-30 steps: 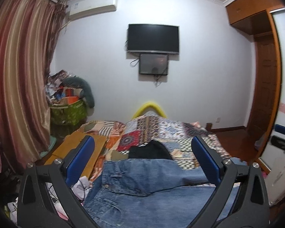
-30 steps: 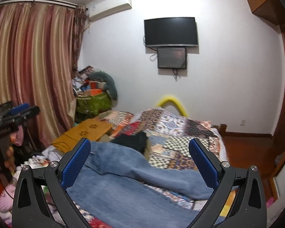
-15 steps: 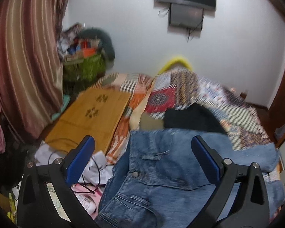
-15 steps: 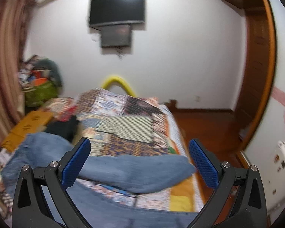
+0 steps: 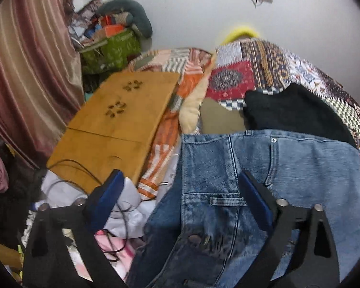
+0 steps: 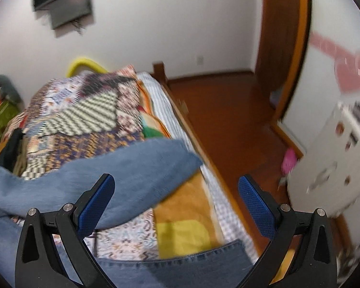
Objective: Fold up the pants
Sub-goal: 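Lower both tools onto the jeans, left at the waistband, right at a leg, then close the left gripper on the waistband while the right gripper grasps the leg hem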
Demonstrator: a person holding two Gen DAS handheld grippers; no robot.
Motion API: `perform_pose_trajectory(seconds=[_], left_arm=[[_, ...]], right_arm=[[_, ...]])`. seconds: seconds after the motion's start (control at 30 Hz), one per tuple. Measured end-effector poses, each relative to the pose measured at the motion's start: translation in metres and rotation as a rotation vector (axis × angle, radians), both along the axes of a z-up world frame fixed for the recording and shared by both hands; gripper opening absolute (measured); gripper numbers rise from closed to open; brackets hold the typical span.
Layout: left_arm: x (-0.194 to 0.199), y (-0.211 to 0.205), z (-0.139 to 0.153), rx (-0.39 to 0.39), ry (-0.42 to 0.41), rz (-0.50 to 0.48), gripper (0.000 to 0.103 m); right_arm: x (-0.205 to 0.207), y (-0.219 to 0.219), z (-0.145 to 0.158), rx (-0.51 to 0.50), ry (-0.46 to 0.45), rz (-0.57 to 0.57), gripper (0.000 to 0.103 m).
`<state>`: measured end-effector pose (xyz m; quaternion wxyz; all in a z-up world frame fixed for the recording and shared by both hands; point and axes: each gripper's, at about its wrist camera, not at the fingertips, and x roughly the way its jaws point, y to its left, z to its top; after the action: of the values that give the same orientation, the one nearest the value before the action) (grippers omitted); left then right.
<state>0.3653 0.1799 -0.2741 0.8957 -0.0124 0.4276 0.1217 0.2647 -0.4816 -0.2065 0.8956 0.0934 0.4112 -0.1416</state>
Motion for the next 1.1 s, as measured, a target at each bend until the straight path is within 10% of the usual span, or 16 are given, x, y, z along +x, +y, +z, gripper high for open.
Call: perform_pose_trajectory(seconds=[0.4, 0.57, 0.7, 0.8, 1.1], left_arm=[[0.05, 0.017, -0.053, -0.111, 0.091, 0.013, 0.09], [0.062, 0.028, -0.066, -0.209, 0.117, 0.01, 0.089], [0.066, 0.029, -0.064, -0.257, 0.113, -0.013, 0.058], [0.069, 0.021, -0.055, -0.181, 0.097, -0.03, 0.028], [0.066, 0.019, -0.035, -0.116, 0.067, -0.058, 0.016]], right_arm=[[0.074, -0.018, -0.067, 0.081, 0.13, -0.043, 0.089], [0.093, -0.019, -0.094, 0.095, 0.203, -0.046, 0.07], [0.089, -0.021, -0.096, 0.146, 0.162, -0.047, 0.056], [0.088, -0.021, -0.094, 0.122, 0.164, -0.048, 0.027], [0.069, -0.026, -0.096, 0.066, 0.2, -0.023, 0.008]])
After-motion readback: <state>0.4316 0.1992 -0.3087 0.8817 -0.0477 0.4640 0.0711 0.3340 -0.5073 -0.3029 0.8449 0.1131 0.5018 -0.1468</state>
